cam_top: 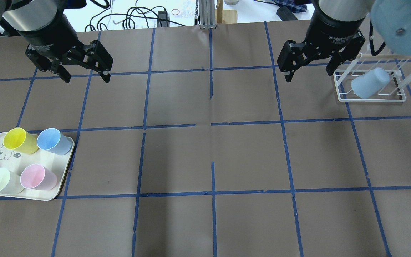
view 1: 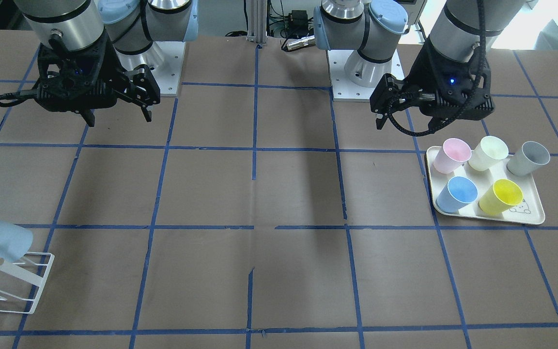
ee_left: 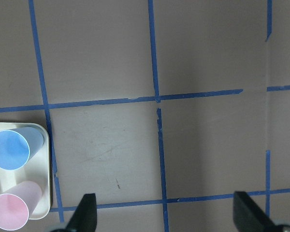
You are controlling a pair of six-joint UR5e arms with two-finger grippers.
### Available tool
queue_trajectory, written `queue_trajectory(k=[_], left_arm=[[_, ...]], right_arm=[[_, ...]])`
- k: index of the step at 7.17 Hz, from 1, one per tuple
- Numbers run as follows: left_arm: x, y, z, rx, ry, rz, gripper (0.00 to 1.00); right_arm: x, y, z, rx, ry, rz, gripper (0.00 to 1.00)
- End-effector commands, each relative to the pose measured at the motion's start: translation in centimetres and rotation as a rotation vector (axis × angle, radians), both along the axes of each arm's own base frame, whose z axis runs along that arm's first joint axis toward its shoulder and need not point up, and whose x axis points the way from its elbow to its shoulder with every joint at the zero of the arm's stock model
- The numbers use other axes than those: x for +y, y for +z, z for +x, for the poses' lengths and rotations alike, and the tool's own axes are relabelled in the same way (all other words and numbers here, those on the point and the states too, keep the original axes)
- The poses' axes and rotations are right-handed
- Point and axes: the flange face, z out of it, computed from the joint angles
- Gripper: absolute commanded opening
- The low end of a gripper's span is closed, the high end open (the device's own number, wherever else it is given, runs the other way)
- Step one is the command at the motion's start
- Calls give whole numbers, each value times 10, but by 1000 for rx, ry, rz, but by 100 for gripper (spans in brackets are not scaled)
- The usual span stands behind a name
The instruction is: Transfer IKEA cup to right arm and place on rack
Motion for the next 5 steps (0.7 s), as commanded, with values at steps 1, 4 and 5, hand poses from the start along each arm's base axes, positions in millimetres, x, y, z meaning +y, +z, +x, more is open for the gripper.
queue_trajectory(k=[1,4,5], left_arm=[[0,1,-1,-1,-2,-1,100],[4,-2,-5,8,11,3,100],[8,-5,-5,6,9,11,100]], right_arm=[[0,-1,0,1,1,4,100],[-2,-2,1,-3,1,3,100],[-1,0,0,0,1,1,100]])
